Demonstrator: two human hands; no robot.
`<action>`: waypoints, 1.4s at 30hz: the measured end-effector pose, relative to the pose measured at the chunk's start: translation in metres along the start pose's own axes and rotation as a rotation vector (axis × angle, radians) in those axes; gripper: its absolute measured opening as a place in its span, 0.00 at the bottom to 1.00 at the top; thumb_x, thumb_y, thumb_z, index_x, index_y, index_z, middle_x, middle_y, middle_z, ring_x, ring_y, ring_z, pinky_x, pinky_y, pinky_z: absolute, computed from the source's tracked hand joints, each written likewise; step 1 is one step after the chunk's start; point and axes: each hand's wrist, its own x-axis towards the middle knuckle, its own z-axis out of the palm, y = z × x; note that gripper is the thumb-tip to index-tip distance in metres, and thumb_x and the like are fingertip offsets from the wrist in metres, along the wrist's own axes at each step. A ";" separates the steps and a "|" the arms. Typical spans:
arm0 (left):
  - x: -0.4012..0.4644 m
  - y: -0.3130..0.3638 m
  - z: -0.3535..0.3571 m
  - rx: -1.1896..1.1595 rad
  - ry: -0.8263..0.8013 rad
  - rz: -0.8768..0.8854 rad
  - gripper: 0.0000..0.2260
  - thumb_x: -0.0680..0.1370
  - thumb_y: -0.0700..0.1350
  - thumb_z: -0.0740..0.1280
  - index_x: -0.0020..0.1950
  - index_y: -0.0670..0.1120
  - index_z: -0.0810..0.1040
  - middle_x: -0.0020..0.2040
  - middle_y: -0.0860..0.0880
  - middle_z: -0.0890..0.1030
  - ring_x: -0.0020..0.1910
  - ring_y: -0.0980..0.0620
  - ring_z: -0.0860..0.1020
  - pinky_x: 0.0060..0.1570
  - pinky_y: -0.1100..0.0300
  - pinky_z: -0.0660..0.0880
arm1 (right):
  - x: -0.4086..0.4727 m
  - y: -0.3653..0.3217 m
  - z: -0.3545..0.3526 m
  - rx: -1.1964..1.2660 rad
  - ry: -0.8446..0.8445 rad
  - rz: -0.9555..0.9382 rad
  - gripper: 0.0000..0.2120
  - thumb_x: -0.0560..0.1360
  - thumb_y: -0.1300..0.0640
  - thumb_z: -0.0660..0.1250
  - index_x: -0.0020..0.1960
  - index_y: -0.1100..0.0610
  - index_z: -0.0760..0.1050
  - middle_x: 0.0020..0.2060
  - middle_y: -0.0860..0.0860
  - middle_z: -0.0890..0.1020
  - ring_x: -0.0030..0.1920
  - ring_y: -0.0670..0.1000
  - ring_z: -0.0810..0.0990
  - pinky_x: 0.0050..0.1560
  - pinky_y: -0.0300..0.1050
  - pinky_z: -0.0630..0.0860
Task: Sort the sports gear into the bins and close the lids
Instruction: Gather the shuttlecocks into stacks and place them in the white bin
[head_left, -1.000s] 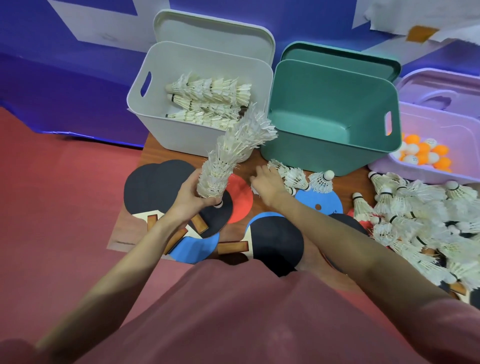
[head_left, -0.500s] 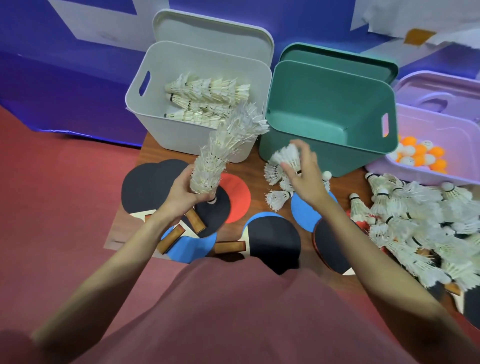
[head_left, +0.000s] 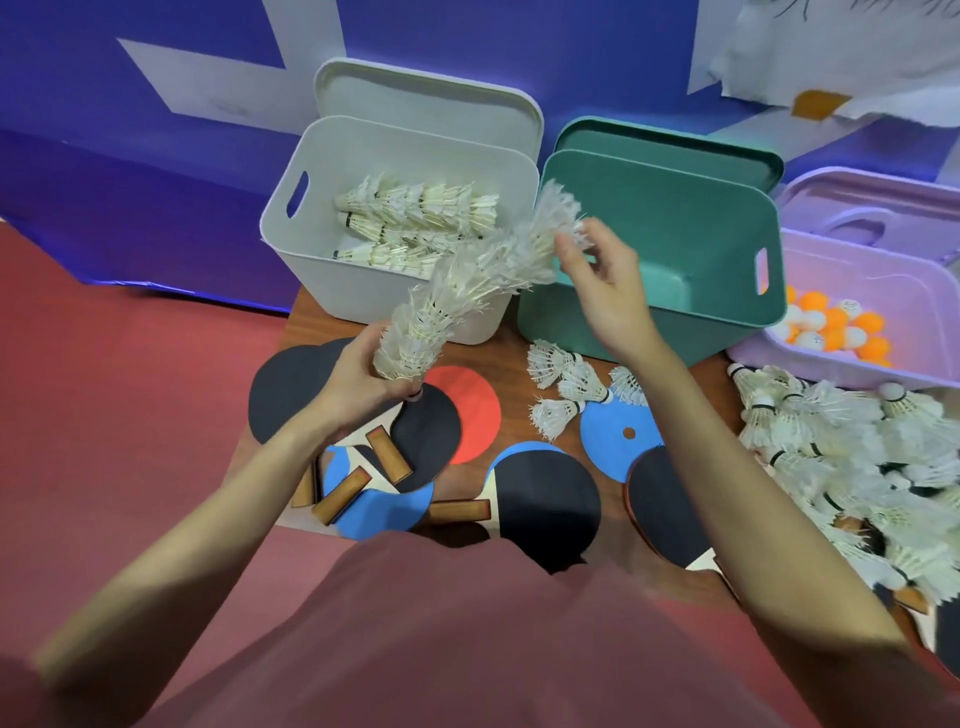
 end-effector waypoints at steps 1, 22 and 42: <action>0.001 0.006 -0.004 0.024 -0.007 0.010 0.27 0.65 0.27 0.74 0.60 0.46 0.73 0.49 0.47 0.78 0.41 0.62 0.78 0.39 0.69 0.76 | 0.001 0.001 0.003 -0.041 -0.030 0.016 0.12 0.80 0.54 0.59 0.46 0.61 0.75 0.44 0.54 0.77 0.49 0.46 0.72 0.51 0.38 0.68; 0.193 0.069 -0.098 1.017 -0.127 0.161 0.28 0.69 0.30 0.66 0.68 0.43 0.68 0.53 0.35 0.75 0.54 0.36 0.74 0.48 0.52 0.69 | 0.118 0.040 0.037 -0.088 -0.046 0.259 0.20 0.70 0.72 0.69 0.59 0.58 0.75 0.47 0.51 0.79 0.46 0.46 0.76 0.49 0.38 0.74; 0.270 0.012 -0.102 1.326 -0.218 0.221 0.27 0.74 0.32 0.61 0.71 0.52 0.67 0.55 0.41 0.69 0.54 0.41 0.70 0.49 0.51 0.69 | 0.159 0.081 0.110 -0.616 -0.176 0.505 0.17 0.69 0.74 0.63 0.57 0.63 0.73 0.56 0.58 0.76 0.58 0.57 0.74 0.54 0.47 0.71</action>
